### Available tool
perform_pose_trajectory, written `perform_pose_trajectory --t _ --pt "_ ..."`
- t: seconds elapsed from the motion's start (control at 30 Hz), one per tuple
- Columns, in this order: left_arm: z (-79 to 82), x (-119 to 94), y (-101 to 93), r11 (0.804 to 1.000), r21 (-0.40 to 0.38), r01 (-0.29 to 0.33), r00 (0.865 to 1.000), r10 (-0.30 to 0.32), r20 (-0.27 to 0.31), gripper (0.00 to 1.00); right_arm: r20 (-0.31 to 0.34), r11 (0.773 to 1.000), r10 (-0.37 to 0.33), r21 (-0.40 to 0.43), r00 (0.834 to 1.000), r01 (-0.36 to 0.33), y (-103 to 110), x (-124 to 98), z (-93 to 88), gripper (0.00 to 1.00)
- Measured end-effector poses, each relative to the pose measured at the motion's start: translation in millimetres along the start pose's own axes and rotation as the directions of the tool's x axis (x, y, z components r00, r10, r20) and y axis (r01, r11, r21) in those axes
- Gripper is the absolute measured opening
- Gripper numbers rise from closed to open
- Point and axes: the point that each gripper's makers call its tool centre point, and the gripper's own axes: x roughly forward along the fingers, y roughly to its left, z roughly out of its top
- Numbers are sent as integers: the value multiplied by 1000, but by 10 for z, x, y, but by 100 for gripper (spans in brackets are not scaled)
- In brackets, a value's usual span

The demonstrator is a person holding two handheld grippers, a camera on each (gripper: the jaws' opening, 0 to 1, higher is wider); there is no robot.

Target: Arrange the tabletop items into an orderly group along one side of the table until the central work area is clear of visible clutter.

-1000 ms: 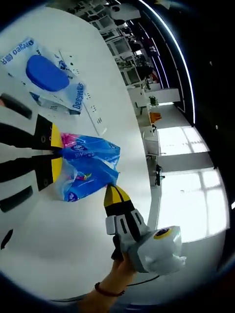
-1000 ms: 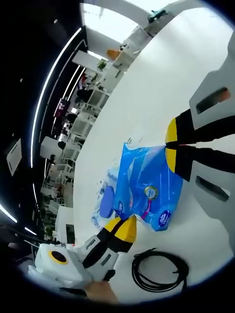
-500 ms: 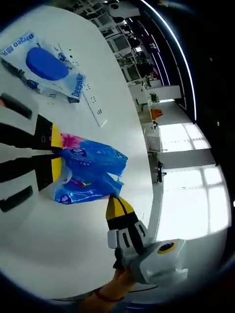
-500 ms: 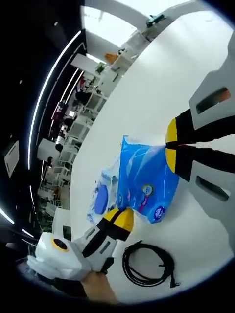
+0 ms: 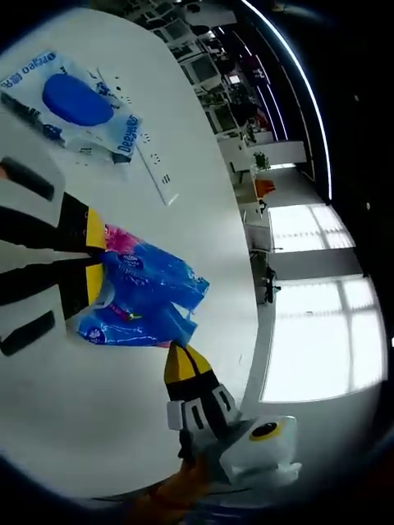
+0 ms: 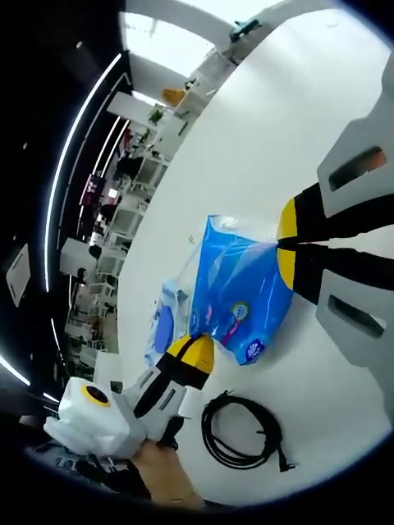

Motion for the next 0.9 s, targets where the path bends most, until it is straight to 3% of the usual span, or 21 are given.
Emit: perform_pose_trajectory --t 0.37,0.57,0.7,0.9 --pt "-6 59 -82 1000 12 14 1000 -14 -14 0 -22 998 11 68 1000 -10 35 -114 -130 0" --pt "-52 154 -163 998 50 28 999 -26 -32 0 -56 994 39 101 998 -33 64 -126 -297 0" --pt "-50 173 -165 997 66 25 999 -23 -34 0 -40 990 60 131 997 -54 79 -125 -305 0" --pt "-58 197 -183 995 97 18 999 -15 -39 0 -50 994 54 101 997 -49 128 -89 -355 0"
